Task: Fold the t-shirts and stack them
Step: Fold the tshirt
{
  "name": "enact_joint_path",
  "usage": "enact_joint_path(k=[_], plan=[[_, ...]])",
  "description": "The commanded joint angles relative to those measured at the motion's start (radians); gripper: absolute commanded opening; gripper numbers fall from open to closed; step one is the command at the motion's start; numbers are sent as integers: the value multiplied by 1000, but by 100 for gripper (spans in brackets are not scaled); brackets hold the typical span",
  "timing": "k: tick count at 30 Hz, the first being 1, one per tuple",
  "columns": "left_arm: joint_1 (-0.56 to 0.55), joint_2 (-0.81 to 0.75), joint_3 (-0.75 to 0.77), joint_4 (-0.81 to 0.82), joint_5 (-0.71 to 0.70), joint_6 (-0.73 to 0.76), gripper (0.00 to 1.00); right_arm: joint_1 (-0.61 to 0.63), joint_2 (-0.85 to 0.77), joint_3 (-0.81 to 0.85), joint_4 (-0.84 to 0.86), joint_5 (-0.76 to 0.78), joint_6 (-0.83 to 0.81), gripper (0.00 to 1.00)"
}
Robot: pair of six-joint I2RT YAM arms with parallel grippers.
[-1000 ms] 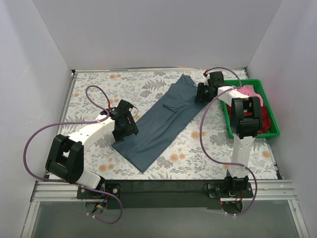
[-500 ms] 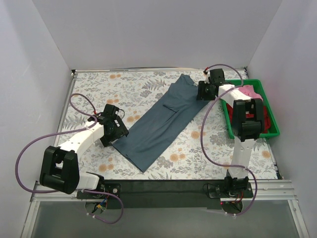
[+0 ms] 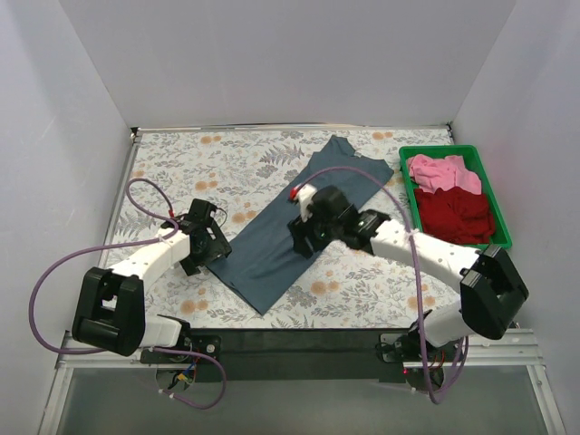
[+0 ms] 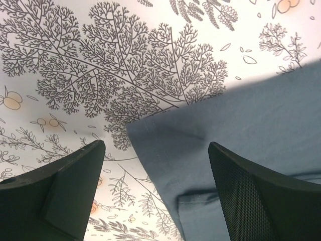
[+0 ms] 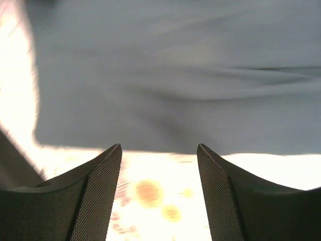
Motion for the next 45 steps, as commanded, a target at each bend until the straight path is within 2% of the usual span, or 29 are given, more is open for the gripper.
enact_joint_path(k=[1, 2, 5, 14, 23, 34, 38, 39, 41, 42, 43, 45], plan=[[9, 6, -17, 61, -34, 20, 77, 181, -16, -41, 8, 79, -20, 59], [9, 13, -18, 68, -18, 29, 77, 258, -2, -49, 11, 84, -43, 59], [9, 27, -24, 85, -1, 43, 72, 351, 56, -35, 17, 133, -69, 60], [9, 26, -58, 111, 10, 72, 65, 510, 251, 107, 17, 148, -132, 59], [9, 59, -73, 134, 26, 80, 54, 571, 359, 185, -18, 168, -164, 58], [9, 76, -72, 139, 29, 80, 45, 596, 437, 189, -58, 237, -175, 52], [9, 81, -70, 138, 27, 80, 41, 602, 457, 186, -68, 265, -176, 41], [9, 85, -72, 138, 27, 78, 36, 602, 460, 186, -70, 274, -176, 37], [9, 90, -64, 136, 26, 80, 31, 602, 460, 184, -70, 279, -180, 24], [9, 95, -60, 130, 23, 75, 23, 602, 457, 185, -70, 282, -183, 19], [9, 98, -54, 125, 15, 73, 15, 602, 454, 189, -70, 283, -184, 9], [9, 96, -31, 98, 6, 63, 1, 602, 437, 201, -75, 266, -193, 1]])
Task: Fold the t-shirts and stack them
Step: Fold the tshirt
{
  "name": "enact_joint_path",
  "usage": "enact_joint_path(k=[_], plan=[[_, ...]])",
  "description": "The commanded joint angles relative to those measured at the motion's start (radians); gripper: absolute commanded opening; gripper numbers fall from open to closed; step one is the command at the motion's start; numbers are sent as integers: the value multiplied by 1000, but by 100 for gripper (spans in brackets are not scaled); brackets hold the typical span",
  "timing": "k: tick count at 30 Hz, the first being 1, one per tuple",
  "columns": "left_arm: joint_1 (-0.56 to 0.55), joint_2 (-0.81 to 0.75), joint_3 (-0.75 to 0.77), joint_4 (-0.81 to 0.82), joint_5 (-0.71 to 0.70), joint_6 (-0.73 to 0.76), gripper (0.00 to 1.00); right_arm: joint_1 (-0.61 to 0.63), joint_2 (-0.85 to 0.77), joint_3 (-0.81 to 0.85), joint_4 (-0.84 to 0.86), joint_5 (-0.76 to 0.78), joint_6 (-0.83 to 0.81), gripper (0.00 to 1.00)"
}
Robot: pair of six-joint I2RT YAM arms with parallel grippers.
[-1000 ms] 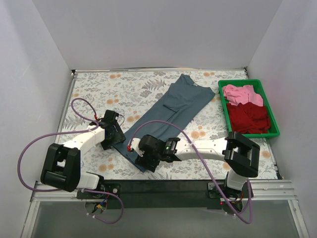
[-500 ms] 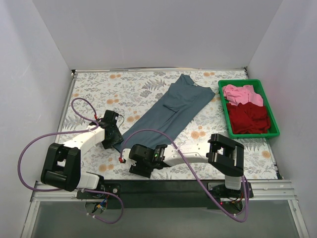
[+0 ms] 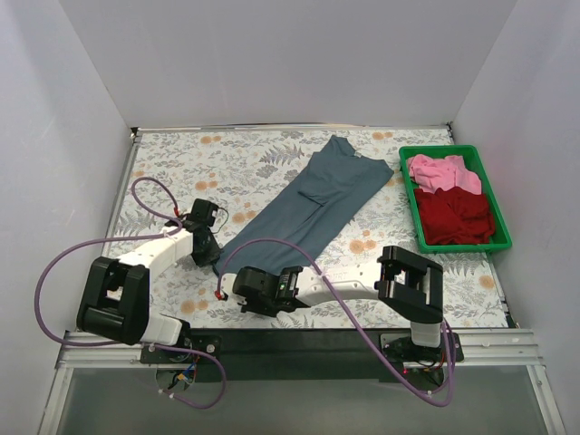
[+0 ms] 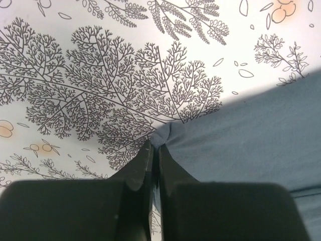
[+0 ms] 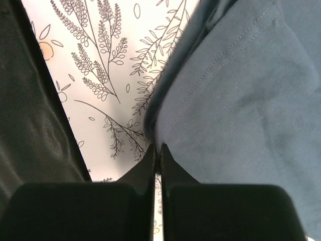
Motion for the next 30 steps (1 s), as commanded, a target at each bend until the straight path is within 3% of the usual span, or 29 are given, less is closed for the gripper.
enact_joint_path(k=[1, 5, 9, 11, 18, 22, 30], plan=[[2, 30, 7, -31, -6, -31, 0, 0, -6, 34, -46, 2, -26, 1], [8, -16, 86, -171, -99, -90, 0, 0, -27, 148, -87, -155, -34, 1], [23, -118, 157, -254, -107, -103, 0, 3, -20, 263, -150, -385, -43, 1], [28, -132, 200, -292, -125, -97, 0, 3, -21, 284, -156, -413, -42, 1], [29, -136, 370, -341, -72, -62, 0, -44, -95, 223, -153, -232, 15, 1], [29, -28, 447, -285, 84, -54, 0, -153, -185, 125, -147, -180, 43, 1], [5, 154, 576, -136, 252, -74, 0, -304, -297, -49, -139, -65, 29, 1]])
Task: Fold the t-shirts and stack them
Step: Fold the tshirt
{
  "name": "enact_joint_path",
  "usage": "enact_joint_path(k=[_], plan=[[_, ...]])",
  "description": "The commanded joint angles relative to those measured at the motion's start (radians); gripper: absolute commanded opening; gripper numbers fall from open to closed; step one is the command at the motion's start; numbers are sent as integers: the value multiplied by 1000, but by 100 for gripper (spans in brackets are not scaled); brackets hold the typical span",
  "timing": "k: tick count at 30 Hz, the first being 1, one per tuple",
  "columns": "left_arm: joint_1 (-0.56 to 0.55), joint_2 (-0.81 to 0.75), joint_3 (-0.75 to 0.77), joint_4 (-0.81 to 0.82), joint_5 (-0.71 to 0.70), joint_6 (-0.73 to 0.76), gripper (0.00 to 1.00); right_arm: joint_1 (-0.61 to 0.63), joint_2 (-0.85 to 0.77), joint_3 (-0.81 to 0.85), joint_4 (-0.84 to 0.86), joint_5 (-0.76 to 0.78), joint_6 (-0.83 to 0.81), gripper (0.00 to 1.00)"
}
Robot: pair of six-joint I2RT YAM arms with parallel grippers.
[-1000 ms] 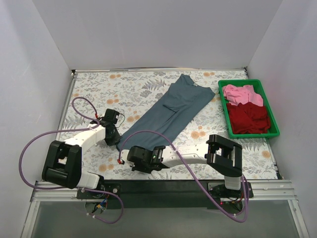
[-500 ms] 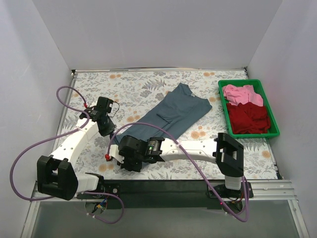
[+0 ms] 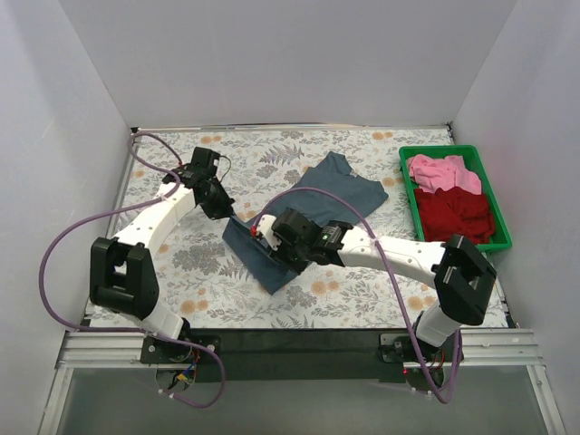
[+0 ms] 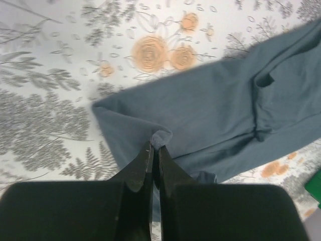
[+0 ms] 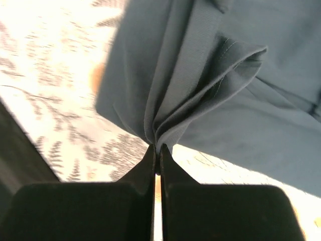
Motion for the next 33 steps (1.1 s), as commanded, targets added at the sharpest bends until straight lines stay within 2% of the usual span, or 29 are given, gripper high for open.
enact_joint_path(k=[1, 9, 21, 33], plan=[[-12, 36, 78, 93, 106, -7, 0, -38, -59, -39, -9, 80, -4, 1], [-65, 214, 185, 167, 176, -5, 0, -105, -102, -81, -13, 212, -36, 1], [-84, 320, 228, 248, 163, -11, 0, -156, -68, -122, 49, 358, -140, 1], [-111, 406, 247, 328, 142, 3, 0, -190, -10, -192, 138, 445, -159, 1]])
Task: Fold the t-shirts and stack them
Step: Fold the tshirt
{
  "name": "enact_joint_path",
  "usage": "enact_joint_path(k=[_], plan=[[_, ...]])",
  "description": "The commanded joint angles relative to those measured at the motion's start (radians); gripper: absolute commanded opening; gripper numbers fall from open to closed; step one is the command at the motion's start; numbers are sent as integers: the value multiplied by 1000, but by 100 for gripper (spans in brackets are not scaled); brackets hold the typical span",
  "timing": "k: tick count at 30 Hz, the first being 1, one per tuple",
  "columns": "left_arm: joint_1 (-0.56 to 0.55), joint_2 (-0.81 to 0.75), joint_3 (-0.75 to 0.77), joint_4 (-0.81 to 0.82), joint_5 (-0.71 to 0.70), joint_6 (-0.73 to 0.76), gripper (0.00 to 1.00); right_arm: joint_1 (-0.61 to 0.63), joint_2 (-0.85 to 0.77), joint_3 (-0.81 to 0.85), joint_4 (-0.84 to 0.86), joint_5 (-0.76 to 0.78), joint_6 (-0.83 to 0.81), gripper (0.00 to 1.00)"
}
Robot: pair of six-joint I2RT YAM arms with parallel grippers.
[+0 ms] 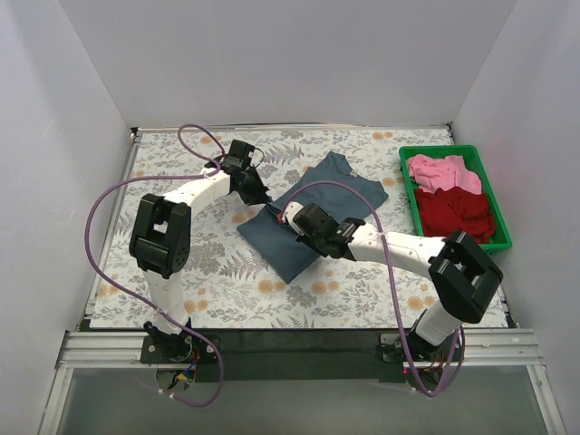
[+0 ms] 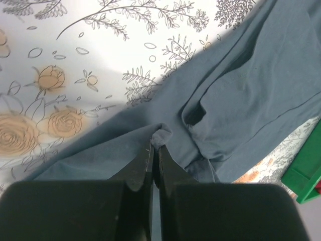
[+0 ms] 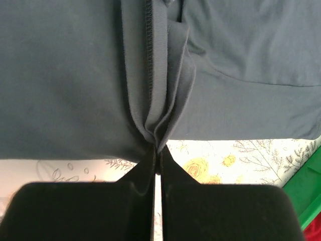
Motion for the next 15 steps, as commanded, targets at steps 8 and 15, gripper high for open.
enact_joint_path(k=[8, 15], plan=[[-13, 33, -6, 131, -54, 35, 0, -40, 88, -59, 130, 99, -19, 1], [-22, 39, -32, 177, -57, 50, 0, -42, 118, -65, 150, 136, -11, 4]])
